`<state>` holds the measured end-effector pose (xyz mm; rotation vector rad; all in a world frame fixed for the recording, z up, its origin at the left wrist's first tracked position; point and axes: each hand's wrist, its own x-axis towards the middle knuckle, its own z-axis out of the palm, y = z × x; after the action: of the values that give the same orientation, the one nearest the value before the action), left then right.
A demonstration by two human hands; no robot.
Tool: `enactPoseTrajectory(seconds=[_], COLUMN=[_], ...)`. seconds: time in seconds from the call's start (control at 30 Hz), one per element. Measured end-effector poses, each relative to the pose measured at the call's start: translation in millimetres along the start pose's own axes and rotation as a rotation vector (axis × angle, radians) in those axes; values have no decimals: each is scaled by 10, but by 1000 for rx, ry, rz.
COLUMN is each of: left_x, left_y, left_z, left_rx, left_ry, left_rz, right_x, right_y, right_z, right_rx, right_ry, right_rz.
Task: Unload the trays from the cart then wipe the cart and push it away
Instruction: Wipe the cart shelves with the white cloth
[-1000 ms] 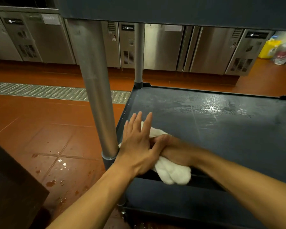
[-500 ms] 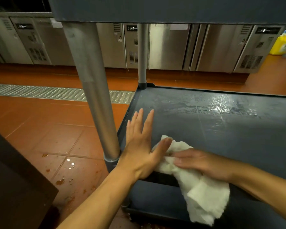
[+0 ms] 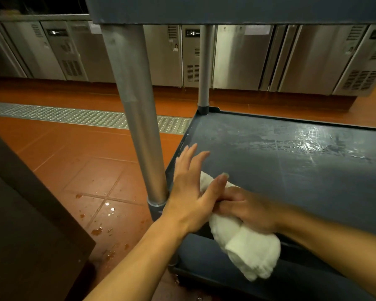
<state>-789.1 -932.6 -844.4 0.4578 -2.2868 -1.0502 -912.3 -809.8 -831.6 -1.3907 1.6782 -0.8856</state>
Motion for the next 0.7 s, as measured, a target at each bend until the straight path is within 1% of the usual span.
enactPoseTrajectory(seconds=[0.13,0.2,0.33,0.37,0.4,0.47,0.5,0.57,0.7], left_x=[35,41,-167,-249,-300,-305,-260,-137,-11], left_y=[-3,19,224,287,355,429,446,482,473], left_z=[60,49,-188,-304,-441,-682,-762,-817,-785], left_rx=[60,110,186,205,190,73,22,4,55], left_ry=[20,90,350,429,510,644,676,687,679], left_rz=[23,97,438,484,492,412,347,214,133], right_x=[-28,-45,-85,-104,-134,-176,-183,-183,-97], right_y=[24,5,29,35,44,57,72,127,137], right_z=[-13,-25,-28,-22,-18,-13,-12,-18,21], right_rx=[-2,-1,-27,-40,-40,-40,-41,-68,-38], right_ry=[51,60,29,20,19,13,13,8,30], right_rz=[-16,10,15,44,74,114,111,116,100])
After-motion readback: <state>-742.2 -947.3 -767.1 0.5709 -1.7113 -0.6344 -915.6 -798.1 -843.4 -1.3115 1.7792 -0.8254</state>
